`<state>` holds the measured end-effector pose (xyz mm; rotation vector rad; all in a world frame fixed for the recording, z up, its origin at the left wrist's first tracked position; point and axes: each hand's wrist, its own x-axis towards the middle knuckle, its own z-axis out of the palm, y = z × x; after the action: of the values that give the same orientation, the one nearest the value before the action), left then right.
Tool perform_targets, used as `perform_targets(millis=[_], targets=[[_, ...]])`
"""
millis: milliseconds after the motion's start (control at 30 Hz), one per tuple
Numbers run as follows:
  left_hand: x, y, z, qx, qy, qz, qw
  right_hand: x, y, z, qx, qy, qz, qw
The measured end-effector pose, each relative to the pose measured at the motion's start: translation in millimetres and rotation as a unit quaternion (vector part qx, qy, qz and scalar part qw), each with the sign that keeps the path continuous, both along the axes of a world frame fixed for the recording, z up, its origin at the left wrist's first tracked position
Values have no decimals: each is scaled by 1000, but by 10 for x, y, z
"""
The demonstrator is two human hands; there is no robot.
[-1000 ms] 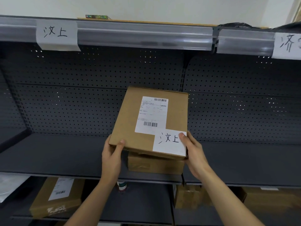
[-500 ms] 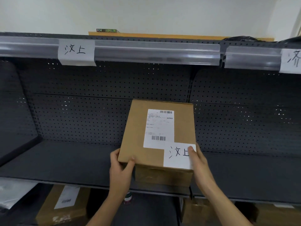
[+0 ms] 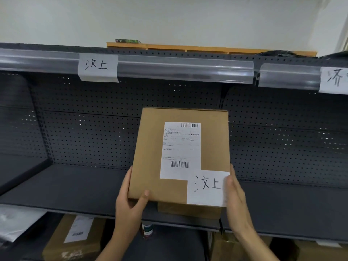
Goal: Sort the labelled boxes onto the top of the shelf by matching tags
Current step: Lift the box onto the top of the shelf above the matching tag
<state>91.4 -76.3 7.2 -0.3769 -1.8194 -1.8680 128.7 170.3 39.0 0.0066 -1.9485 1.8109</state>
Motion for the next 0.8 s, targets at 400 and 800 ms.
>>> perform_targets(millis=[400,800], targets=[[427,-214,241,-8,91,33,995,334,-247,211,25,128,-7,991],[371,-650,1472,26,192,56,980,273,-702,1549,35,224,10,974]])
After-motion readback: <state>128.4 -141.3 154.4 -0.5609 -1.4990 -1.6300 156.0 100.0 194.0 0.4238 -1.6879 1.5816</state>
